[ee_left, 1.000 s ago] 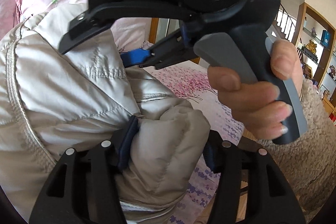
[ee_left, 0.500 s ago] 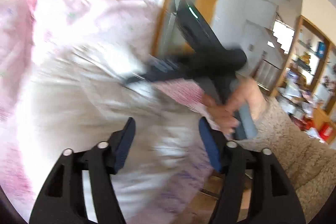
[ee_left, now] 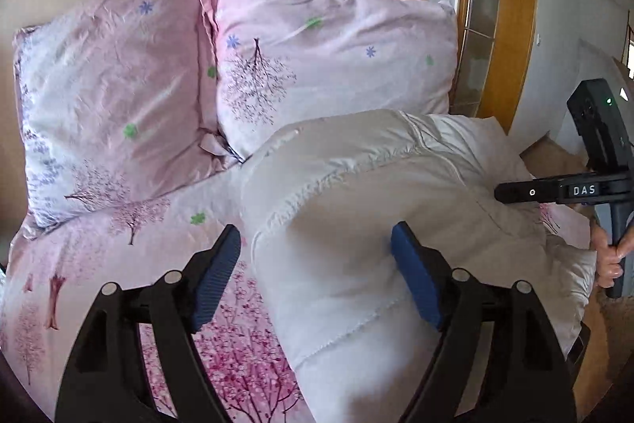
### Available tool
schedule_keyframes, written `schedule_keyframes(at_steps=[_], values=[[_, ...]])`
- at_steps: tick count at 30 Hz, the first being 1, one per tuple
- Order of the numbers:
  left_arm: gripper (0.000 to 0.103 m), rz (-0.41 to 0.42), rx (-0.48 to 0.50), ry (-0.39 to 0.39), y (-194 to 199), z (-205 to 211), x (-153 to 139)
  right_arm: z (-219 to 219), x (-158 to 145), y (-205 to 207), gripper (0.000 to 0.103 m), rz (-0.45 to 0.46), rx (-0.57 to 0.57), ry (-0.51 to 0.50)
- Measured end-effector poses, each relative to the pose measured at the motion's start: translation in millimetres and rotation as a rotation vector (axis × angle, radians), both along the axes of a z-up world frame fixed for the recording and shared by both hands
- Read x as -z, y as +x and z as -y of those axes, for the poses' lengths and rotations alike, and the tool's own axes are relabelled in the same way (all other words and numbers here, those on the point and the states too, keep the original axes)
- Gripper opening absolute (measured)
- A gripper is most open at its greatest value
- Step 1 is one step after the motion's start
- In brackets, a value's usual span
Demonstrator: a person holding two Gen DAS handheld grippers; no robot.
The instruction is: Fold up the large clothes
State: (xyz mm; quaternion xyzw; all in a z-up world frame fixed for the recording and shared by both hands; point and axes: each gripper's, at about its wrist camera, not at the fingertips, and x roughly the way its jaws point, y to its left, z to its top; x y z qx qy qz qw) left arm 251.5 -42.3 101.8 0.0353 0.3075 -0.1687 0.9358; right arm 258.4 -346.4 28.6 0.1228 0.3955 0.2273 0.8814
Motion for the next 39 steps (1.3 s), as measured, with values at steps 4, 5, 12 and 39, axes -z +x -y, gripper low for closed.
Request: schedule_keyframes(at_steps=[4,5,12,39], values=[[0.08,0.013,0.01,0.053,2.4,12.5,5.3,6.4,15.1,7.1,0.021,-0.037,0.017,0.021],[0.08,0.011,0.014,0.066,1.9,16.0,7.7,8.6,19.7,8.6,0.023,-0.051,0.021,0.03],[0.08,-0.058,0.048,0.109,2.5,27.0,27.1,11.3,30.8,4.9,0.031,-0.076,0.043,0.02],[0.08,-0.032,0.021,0.145,-15.7,31.1,37.1,-15.8,57.2,-99.7,0.032,0.038,0.129,-0.187]])
